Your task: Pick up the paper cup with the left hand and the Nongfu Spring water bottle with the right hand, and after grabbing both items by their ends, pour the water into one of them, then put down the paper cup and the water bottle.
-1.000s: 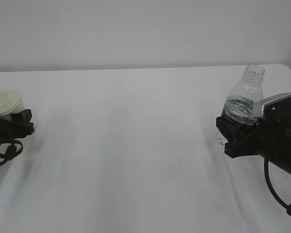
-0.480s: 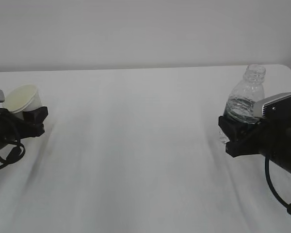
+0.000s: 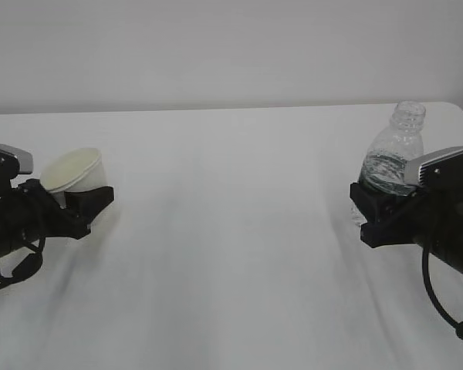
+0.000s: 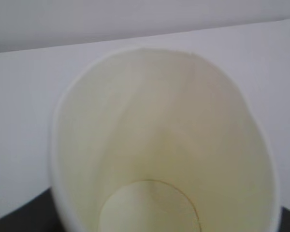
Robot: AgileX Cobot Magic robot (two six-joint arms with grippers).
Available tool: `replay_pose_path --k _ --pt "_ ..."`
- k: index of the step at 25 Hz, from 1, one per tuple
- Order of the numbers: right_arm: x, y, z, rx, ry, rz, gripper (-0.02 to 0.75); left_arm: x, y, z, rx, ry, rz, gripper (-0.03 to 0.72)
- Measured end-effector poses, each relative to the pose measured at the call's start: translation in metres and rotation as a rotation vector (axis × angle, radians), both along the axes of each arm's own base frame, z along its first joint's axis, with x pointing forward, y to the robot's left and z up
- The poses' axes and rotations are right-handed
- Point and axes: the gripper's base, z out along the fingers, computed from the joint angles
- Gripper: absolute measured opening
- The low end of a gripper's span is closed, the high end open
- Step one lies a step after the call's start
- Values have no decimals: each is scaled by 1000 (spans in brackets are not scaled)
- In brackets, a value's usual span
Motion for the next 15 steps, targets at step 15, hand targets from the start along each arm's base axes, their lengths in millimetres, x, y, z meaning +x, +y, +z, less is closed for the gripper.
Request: replay_pose_path --k 15 --pt "0 0 0 -2 -1 0 424 -16 -54 2 -7 4 -310 432"
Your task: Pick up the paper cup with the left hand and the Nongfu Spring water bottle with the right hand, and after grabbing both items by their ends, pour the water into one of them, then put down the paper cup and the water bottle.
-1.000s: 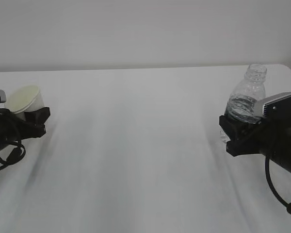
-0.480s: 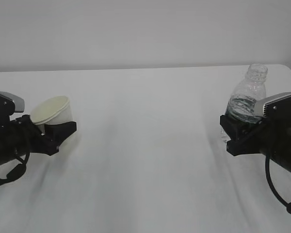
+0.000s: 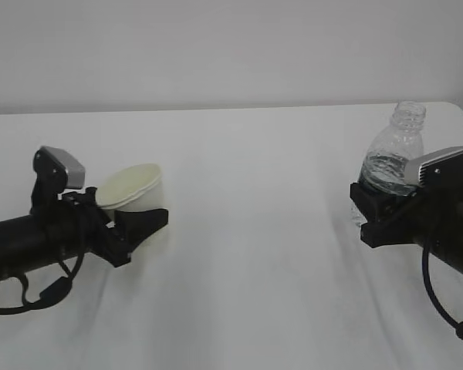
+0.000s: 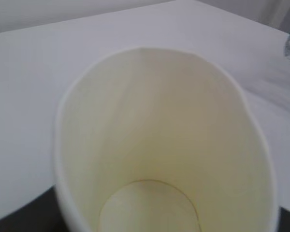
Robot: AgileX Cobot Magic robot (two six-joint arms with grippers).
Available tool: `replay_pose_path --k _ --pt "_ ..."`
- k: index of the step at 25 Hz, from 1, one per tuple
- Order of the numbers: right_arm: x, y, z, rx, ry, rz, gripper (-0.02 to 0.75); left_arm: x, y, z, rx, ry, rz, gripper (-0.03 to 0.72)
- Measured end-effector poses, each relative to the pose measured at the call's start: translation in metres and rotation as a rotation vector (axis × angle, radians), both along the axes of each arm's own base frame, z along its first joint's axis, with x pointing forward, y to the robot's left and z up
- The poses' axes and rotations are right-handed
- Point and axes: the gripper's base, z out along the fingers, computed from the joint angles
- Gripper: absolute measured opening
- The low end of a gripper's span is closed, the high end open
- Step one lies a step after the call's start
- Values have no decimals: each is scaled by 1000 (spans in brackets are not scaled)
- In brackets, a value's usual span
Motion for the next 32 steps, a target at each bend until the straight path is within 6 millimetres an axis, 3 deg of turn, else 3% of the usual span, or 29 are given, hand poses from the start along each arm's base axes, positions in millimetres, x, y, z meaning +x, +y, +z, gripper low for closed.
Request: replay_pose_path --k 7,13,23,32 --pt "0 0 0 4 2 -3 424 1 -57 15 -21 -87 -171 431" --pt "-10 -2 1 2 14 -4 424 6 -86 26 -23 -121 -233 431" --pt "-17 -3 0 0 30 -4 424 -1 -97 10 18 -74 -364 426" --pt "-21 -4 23 -22 15 -11 424 -7 -103 8 26 -60 -439 424"
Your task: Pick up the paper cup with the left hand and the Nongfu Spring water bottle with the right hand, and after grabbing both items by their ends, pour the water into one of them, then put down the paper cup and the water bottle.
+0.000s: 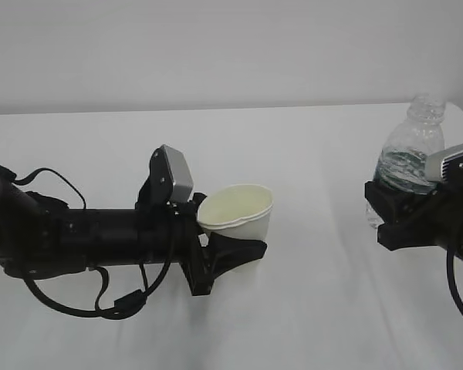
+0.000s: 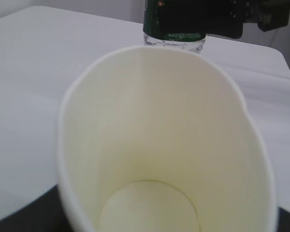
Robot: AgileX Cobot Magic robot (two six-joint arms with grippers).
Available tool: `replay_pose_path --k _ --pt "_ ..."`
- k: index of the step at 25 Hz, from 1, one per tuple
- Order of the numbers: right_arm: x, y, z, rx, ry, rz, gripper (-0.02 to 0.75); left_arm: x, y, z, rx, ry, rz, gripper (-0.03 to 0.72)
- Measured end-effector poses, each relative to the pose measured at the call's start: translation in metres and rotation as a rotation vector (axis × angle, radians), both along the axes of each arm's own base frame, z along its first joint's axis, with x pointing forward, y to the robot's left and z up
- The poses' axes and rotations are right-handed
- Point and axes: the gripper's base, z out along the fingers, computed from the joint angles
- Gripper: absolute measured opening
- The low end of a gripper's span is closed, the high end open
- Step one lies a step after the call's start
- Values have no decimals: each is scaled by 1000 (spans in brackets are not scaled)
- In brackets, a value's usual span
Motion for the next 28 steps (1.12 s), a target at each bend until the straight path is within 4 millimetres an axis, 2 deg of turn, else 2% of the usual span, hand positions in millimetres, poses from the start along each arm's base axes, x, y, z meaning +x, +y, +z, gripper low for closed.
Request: replay_pose_path --k 13,22,28 --pt "-8 -3 7 -53 94 -13 423 4 -42 -10 28 -1 -162 421" --pt "-13 -5 16 -84 105 -14 423 -1 -43 -13 72 10 -220 421" --pt "-15 -6 16 -150 114 6 422 -1 -43 -14 74 14 -220 421"
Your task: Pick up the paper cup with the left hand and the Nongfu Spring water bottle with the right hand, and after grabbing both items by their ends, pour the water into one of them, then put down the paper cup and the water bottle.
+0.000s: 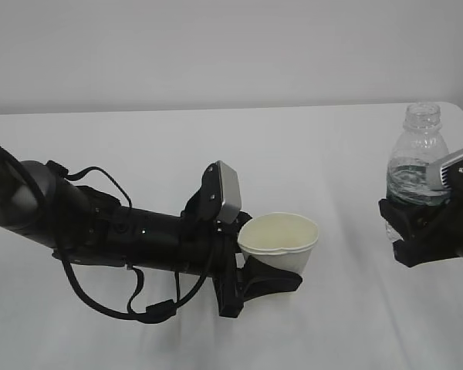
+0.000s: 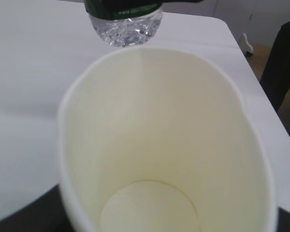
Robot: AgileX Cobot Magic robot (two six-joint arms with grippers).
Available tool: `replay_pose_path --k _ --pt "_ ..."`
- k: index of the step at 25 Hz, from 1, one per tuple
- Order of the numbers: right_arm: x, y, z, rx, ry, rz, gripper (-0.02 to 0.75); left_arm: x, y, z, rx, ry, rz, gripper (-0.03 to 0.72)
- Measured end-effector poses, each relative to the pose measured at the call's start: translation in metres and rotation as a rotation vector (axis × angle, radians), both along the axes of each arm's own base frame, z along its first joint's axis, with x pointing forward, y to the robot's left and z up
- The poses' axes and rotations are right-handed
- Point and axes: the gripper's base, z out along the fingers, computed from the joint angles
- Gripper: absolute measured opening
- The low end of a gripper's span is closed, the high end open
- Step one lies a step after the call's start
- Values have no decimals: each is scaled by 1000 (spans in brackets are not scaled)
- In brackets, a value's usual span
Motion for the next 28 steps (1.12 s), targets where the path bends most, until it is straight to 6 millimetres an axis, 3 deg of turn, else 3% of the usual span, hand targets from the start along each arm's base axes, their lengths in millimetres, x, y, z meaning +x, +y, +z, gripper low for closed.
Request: replay_pose_path --k 28 --pt "3 3 3 -256 -90 155 421 -2 -3 -1 15 -1 -3 420"
